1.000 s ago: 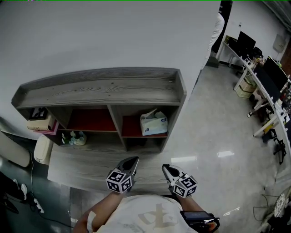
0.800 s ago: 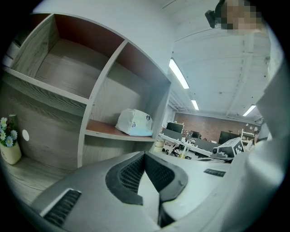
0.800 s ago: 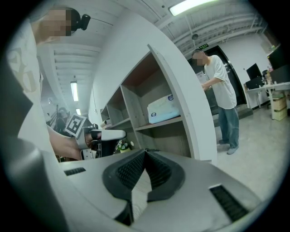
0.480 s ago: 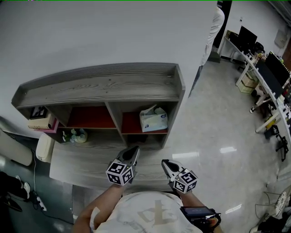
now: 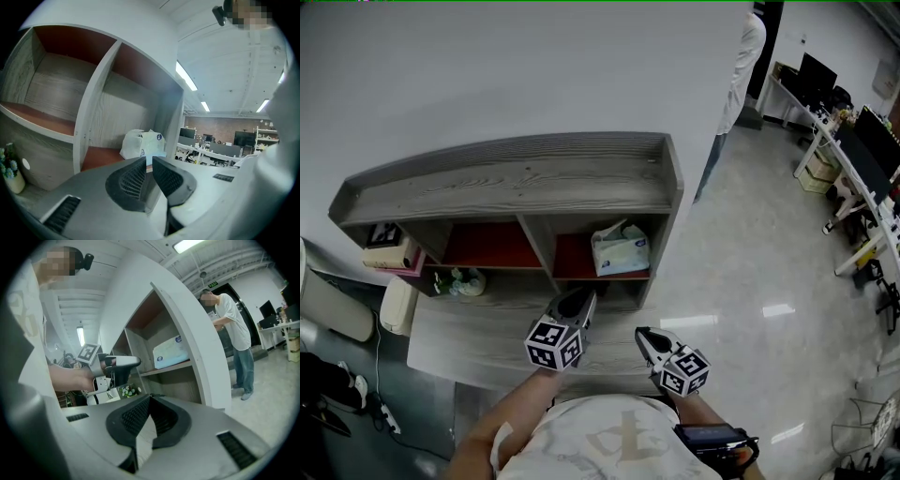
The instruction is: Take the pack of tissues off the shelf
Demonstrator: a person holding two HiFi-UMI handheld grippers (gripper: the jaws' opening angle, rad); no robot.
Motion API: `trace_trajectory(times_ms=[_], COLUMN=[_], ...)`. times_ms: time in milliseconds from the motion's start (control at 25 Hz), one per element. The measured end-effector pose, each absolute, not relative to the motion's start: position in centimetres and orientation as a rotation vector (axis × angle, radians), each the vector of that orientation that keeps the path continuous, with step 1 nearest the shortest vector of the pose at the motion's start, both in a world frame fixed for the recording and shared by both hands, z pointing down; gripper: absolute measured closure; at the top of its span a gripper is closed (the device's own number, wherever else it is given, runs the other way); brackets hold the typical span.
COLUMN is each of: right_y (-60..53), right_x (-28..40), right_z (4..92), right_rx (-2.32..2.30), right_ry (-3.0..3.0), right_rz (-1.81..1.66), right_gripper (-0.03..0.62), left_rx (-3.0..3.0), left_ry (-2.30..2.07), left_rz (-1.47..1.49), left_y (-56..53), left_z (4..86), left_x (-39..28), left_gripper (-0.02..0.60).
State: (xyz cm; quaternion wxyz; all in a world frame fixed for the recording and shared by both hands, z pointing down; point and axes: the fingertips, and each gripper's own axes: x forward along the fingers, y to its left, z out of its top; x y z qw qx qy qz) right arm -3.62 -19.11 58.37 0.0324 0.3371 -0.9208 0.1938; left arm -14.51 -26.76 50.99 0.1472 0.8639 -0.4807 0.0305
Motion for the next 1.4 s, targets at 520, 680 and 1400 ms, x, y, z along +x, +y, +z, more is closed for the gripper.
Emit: trace_trajectory(times_ms=[520,680,1400], right_y=[-19.7,-20.0,-21.1], right_x=[-3.0,-2.4,-1.7], right_z=[59.3,59.7,61.1], right_rx=[1.043,1.064,1.072], right_ry=[-2.822,-2.814,-2.795], right_rz=[0.635,0.651,0.699], right_gripper=[0.589,0.589,0.589], left_rx=[2.476,2.454,2.395], left_ry=[-1.472,-1.475,-1.529], left_rz=[0.103,0.125,0.156], left_y=[-31.8,-33.0,-34.5], left_z=[48.8,49.0,50.6], left_x=[-14.1,-13.9,-13.9], left_gripper=[0.408,0.408,0.491])
